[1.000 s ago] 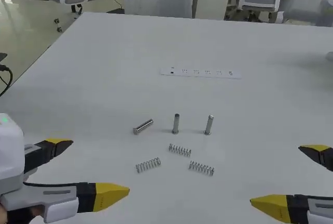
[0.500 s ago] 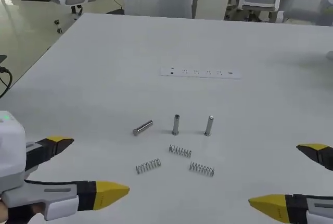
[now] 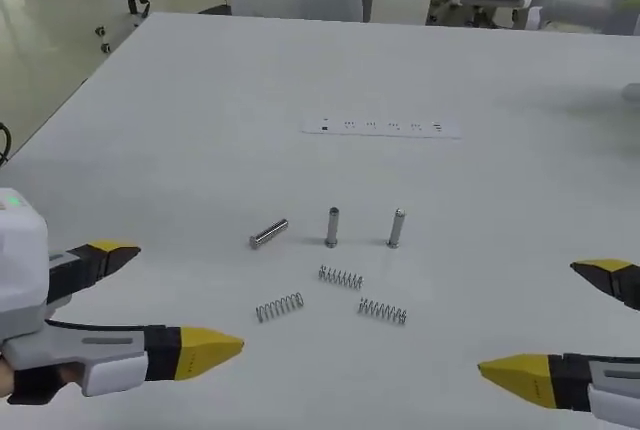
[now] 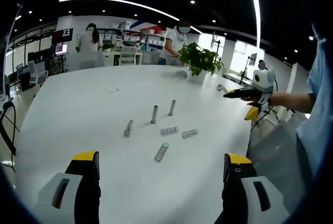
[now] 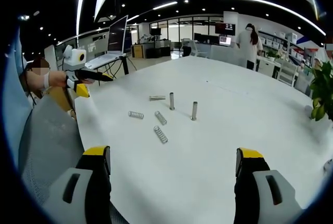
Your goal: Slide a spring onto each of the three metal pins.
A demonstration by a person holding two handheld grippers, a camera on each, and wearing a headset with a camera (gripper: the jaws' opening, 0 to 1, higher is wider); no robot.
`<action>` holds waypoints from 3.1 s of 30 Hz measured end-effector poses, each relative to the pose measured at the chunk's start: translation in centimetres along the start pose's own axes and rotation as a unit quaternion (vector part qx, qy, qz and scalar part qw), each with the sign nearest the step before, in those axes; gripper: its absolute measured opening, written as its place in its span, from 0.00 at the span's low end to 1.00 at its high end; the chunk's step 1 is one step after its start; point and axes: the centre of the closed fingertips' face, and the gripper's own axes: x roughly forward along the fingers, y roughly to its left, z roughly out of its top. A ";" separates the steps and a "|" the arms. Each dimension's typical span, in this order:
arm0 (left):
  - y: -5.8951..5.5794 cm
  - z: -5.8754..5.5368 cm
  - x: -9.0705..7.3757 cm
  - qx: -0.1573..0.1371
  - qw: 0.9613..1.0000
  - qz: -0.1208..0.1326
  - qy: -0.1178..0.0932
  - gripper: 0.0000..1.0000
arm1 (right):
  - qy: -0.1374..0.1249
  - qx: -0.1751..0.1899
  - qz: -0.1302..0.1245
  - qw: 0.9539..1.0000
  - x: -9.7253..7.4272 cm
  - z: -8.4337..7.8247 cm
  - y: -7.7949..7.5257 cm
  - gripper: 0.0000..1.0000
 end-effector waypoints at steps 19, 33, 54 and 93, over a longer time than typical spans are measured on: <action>0.6 0.2 0.4 0.009 1.000 -0.007 0.016 0.97 | -0.001 0.003 0.004 1.000 0.1 0.1 -0.1 0.99; 1.3 0.9 1.4 0.021 0.999 -0.015 0.027 0.96 | -0.005 0.002 0.010 1.000 0.4 0.4 -0.2 0.99; 3.1 1.8 5.2 0.037 0.996 -0.038 0.077 0.92 | 0.002 -0.001 0.016 1.000 1.2 0.1 -0.4 0.99; 6.0 2.5 12.1 0.058 0.980 -0.046 0.185 0.81 | 0.019 -0.009 0.030 0.999 2.7 -1.0 -0.2 0.99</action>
